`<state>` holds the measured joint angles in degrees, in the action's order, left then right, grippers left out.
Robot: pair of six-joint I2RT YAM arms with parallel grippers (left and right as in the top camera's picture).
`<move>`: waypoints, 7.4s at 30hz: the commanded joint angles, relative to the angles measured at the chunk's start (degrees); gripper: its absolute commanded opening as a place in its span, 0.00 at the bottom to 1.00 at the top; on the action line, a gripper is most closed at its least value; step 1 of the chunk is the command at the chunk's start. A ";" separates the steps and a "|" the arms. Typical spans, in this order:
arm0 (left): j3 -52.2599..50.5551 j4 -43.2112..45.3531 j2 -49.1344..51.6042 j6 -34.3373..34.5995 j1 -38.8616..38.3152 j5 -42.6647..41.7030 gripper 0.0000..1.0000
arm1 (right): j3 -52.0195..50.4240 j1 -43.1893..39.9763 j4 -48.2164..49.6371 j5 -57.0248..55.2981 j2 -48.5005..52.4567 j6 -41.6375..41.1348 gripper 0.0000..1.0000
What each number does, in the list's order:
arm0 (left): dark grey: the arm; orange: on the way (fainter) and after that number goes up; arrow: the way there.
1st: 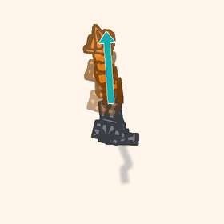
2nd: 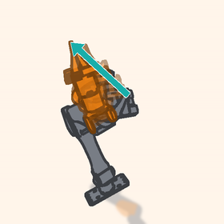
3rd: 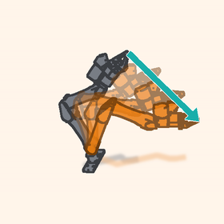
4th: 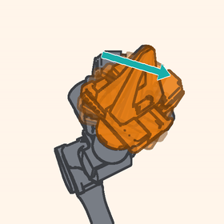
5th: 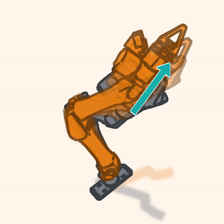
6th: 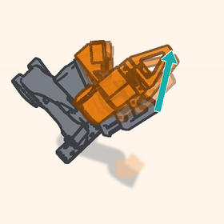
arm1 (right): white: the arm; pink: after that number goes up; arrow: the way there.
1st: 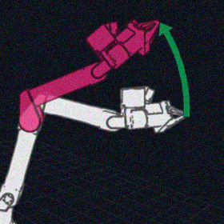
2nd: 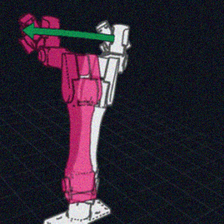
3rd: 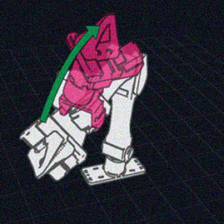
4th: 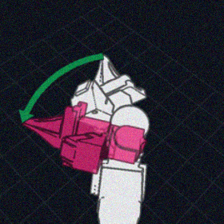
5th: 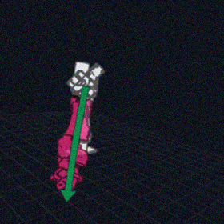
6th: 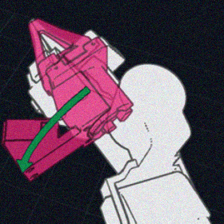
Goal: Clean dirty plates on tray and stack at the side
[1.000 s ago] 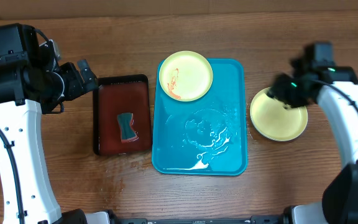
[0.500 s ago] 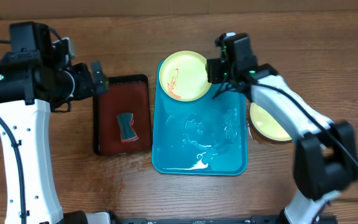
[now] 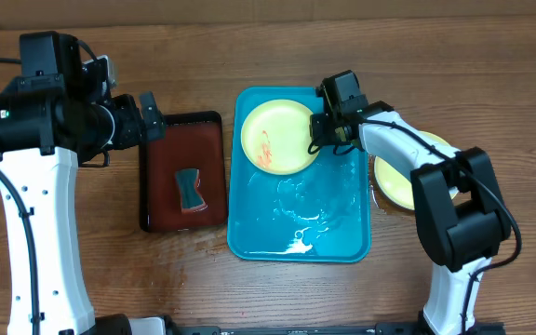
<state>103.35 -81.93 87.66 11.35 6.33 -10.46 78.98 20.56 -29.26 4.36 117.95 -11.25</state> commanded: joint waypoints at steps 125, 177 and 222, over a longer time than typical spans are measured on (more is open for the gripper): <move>-3.08 22.34 42.53 16.06 -33.55 18.78 0.04 | -11.17 -1.01 -12.00 1.73 -6.43 -11.19 0.04; 6.58 35.15 54.71 10.49 -36.85 -26.45 0.04 | -11.17 -1.01 -13.49 1.70 -6.43 -10.99 0.04; 5.20 -3.32 17.22 15.69 -21.03 22.32 0.04 | -11.15 -1.03 -15.04 1.73 -6.43 -10.75 0.04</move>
<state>110.37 -84.31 103.96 29.45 -20.32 9.30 69.12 19.16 -42.30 7.49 110.00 -22.90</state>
